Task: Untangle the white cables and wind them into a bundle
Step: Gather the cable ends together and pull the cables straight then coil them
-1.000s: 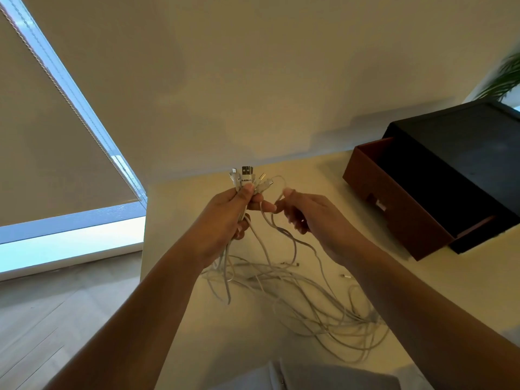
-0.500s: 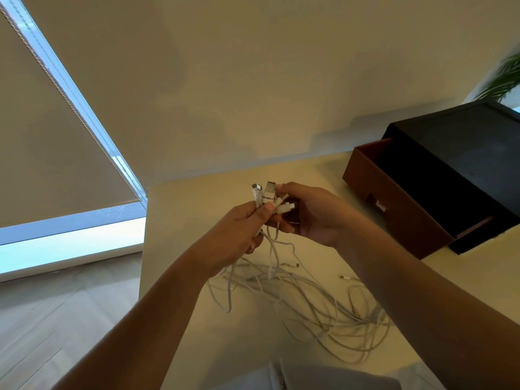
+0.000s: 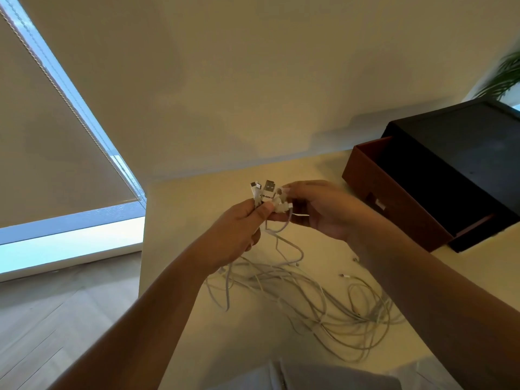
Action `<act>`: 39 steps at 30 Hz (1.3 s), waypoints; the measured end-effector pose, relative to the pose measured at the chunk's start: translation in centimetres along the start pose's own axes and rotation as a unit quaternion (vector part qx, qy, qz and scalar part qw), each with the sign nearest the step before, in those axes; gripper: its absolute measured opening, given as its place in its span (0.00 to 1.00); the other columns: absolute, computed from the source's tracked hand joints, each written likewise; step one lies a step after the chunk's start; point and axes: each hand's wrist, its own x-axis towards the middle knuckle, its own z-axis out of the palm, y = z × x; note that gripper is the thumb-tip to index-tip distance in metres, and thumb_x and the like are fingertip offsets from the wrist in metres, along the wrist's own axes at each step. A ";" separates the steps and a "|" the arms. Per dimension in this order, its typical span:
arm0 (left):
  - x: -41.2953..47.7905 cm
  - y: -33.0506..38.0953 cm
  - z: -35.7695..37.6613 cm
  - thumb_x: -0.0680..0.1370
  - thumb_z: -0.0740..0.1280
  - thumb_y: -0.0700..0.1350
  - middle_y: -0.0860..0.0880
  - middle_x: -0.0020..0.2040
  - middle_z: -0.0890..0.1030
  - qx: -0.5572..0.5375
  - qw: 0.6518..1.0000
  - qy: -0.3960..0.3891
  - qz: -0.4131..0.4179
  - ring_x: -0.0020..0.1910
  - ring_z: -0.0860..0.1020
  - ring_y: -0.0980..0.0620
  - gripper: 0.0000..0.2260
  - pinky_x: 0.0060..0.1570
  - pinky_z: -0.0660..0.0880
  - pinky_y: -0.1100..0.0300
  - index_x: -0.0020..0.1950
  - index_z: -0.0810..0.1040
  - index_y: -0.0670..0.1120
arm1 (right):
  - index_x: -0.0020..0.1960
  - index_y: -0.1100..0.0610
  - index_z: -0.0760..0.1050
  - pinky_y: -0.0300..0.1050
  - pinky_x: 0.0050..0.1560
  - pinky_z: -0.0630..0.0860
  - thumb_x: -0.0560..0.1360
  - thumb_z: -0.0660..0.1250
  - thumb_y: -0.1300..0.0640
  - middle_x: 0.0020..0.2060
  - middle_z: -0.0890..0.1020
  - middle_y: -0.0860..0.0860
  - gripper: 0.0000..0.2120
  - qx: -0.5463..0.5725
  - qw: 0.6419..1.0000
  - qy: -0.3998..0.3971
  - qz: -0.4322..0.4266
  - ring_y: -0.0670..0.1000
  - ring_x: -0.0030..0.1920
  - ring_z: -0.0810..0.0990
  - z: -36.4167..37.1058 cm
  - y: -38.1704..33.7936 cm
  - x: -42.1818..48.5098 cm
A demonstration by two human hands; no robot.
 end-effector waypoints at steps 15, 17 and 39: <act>1.0 -0.9 -0.9 0.78 0.67 0.47 0.54 0.25 0.63 -0.004 0.996 0.093 0.003 0.25 0.59 0.54 0.09 0.28 0.57 0.59 0.48 0.75 0.41 | 0.52 0.54 0.78 0.40 0.42 0.76 0.80 0.60 0.64 0.36 0.75 0.47 0.10 -0.189 0.974 -0.105 -0.074 0.45 0.37 0.76 -1.7 -0.4 -2.1; 1.0 -0.8 -0.9 0.80 0.65 0.47 0.46 0.30 0.65 -0.010 0.998 0.063 0.003 0.27 0.58 0.54 0.06 0.28 0.55 0.58 0.47 0.80 0.47 | 0.52 0.53 0.77 0.39 0.41 0.76 0.80 0.59 0.65 0.35 0.75 0.48 0.10 -0.192 0.972 -0.109 -0.083 0.45 0.36 0.76 -1.8 -0.4 -2.3; 0.0 -0.4 -1.6 0.76 0.70 0.49 0.38 0.35 0.75 0.060 0.995 -0.071 -0.030 0.30 0.62 0.55 0.09 0.29 0.59 0.62 0.52 0.82 0.47 | 0.55 0.51 0.78 0.36 0.42 0.76 0.79 0.58 0.70 0.43 0.83 0.45 0.17 -0.215 0.950 -0.075 -0.215 0.44 0.34 0.74 -2.9 -3.2 -3.3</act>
